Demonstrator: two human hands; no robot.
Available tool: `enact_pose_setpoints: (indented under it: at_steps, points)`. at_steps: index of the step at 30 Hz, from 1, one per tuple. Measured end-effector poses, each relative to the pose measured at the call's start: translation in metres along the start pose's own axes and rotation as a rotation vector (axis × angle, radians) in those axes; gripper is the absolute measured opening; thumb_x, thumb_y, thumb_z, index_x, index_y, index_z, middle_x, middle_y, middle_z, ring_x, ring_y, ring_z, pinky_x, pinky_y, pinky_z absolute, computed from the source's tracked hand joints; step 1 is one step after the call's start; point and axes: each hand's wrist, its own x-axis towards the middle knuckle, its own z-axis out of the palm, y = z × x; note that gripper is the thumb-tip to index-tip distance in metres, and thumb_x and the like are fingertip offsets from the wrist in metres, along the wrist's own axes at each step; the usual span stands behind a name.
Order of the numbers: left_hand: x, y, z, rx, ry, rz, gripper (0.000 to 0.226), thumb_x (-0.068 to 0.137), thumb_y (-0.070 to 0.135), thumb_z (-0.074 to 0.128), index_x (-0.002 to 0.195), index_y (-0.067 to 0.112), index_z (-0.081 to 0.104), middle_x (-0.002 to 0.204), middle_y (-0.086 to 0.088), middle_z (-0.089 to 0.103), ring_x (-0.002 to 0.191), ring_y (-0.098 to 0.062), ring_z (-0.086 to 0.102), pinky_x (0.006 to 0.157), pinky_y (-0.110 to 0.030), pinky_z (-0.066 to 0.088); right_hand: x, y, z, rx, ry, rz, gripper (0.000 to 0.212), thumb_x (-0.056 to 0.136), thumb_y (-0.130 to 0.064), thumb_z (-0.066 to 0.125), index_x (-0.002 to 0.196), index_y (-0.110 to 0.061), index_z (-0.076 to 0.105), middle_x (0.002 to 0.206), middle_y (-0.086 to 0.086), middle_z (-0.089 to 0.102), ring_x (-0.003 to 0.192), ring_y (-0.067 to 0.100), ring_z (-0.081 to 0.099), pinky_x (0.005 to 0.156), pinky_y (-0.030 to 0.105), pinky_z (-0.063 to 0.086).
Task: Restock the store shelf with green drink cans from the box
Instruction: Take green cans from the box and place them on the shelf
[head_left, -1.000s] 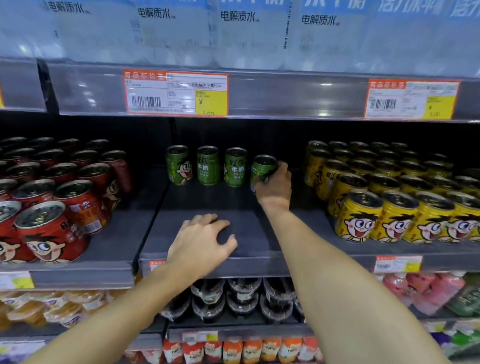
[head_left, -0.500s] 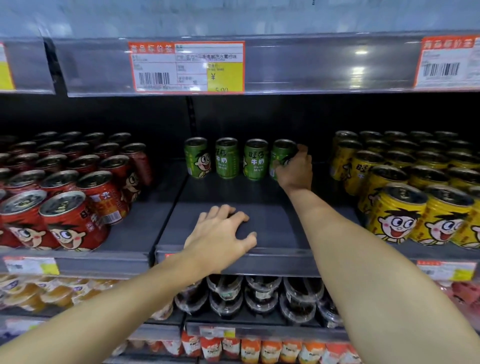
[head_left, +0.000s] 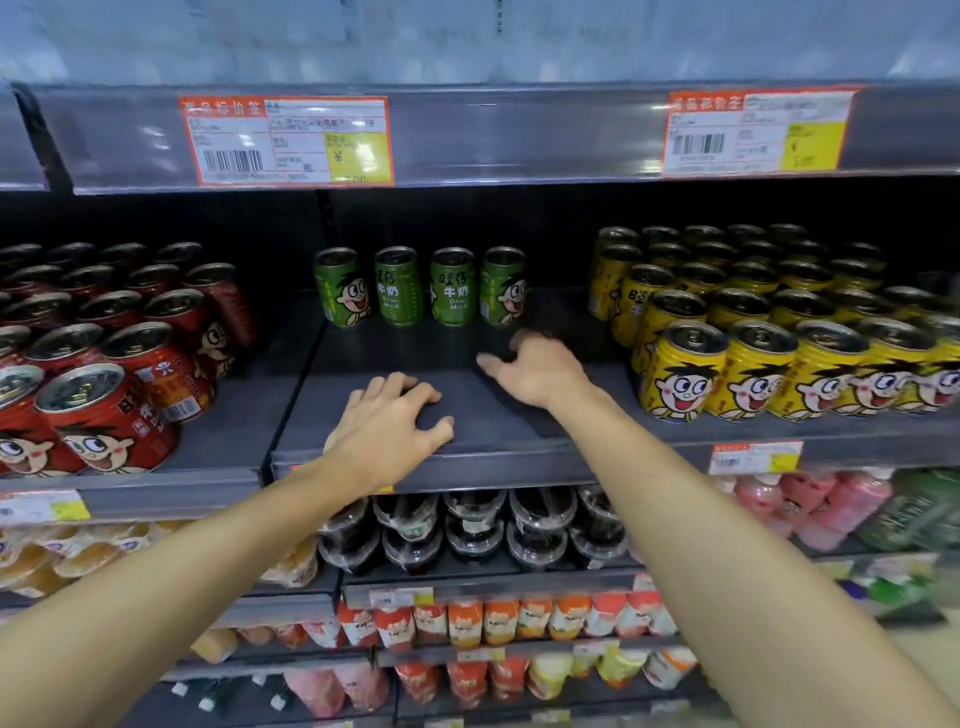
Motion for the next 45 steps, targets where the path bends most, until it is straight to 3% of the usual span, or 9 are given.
enact_pose_setpoints:
  at_steps: [4,11,19,23,26,30,33,38,45]
  points:
    - [0.001,-0.001,-0.001,0.023,-0.033,-0.013,0.049,0.094,0.053,0.043,0.136,0.028,0.049,0.138,0.001,0.043,0.126,-0.022,0.036,0.104,-0.036,0.027,-0.041,-0.006,0.007,-0.15,-0.049,-0.047,0.075,0.092,-0.069,0.037,0.135,-0.01,0.054,0.141,0.013,0.046,0.129,0.034,0.042,0.1,0.044,0.04]
    - [-0.002,0.004,-0.006,0.08,-0.128,-0.02,0.05,0.098,0.047,0.037,0.142,0.024,0.041,0.148,-0.005,0.037,0.131,-0.029,0.036,0.105,-0.04,0.028,-0.078,-0.005,0.033,-0.233,0.018,-0.082,0.069,0.1,-0.059,0.025,0.149,-0.012,0.036,0.158,0.015,0.027,0.146,0.032,0.021,0.118,0.043,0.02]
    - [-0.014,0.021,-0.009,-0.014,-0.163,-0.1,0.048,0.105,0.028,0.026,0.151,0.015,0.031,0.16,-0.009,0.02,0.147,-0.021,0.016,0.116,-0.033,0.017,-0.086,-0.002,0.045,-0.295,0.169,-0.101,0.062,0.102,-0.051,0.023,0.142,-0.009,0.047,0.149,0.018,0.041,0.14,0.034,0.032,0.112,0.045,0.027]
    - [-0.029,0.034,-0.004,-0.058,-0.028,-0.168,0.042,0.103,0.02,0.031,0.139,0.006,0.047,0.149,-0.014,0.04,0.139,-0.027,0.033,0.11,-0.036,0.026,-0.11,-0.006,0.057,-0.364,0.233,-0.104,0.07,0.101,-0.056,0.018,0.141,-0.007,0.047,0.148,0.021,0.043,0.139,0.036,0.033,0.115,0.049,0.02]
    - [-0.046,0.036,0.003,-0.026,0.118,-0.122,0.036,0.102,0.021,0.034,0.126,0.002,0.053,0.131,-0.018,0.055,0.124,-0.032,0.048,0.1,-0.041,0.034,-0.135,-0.003,0.068,-0.383,0.26,-0.101,0.073,0.1,-0.056,0.019,0.154,-0.007,0.022,0.16,0.021,0.017,0.149,0.037,0.007,0.118,0.059,0.001]
    - [-0.084,0.029,0.014,0.21,0.044,-0.058,0.069,0.098,0.036,0.041,0.154,0.008,0.013,0.161,-0.013,0.012,0.149,-0.025,0.006,0.119,-0.045,0.009,-0.172,-0.002,0.08,-0.33,0.227,-0.066,0.075,0.101,-0.054,0.025,0.156,-0.007,0.003,0.163,0.018,-0.007,0.15,0.037,-0.009,0.119,0.058,0.002]
    - [-0.116,0.027,0.018,0.275,-0.053,-0.011,0.071,0.097,0.037,0.043,0.154,0.012,0.009,0.162,-0.012,-0.001,0.15,-0.025,-0.004,0.12,-0.046,0.006,-0.198,-0.004,0.088,-0.298,0.132,-0.049,0.071,0.102,-0.051,0.024,0.156,-0.009,0.009,0.163,0.017,-0.002,0.15,0.034,-0.001,0.12,0.054,0.009]
    - [-0.172,0.032,0.027,0.271,-0.262,0.031,0.055,0.092,0.037,0.048,0.141,0.012,0.041,0.151,-0.01,0.032,0.144,-0.027,0.02,0.115,-0.051,0.02,-0.259,0.001,0.11,-0.303,0.022,0.038,0.061,0.101,-0.052,0.029,0.144,-0.009,0.037,0.142,0.016,0.045,0.13,0.035,0.041,0.105,0.049,0.034]
    - [-0.268,0.055,0.049,0.238,-0.298,0.086,0.033,0.093,0.035,0.046,0.115,0.012,0.058,0.121,-0.009,0.06,0.111,-0.031,0.058,0.087,-0.04,0.044,-0.36,0.01,0.139,-0.319,-0.12,0.137,0.06,0.101,-0.054,0.028,0.142,-0.011,0.041,0.144,0.015,0.045,0.132,0.033,0.041,0.107,0.048,0.032]
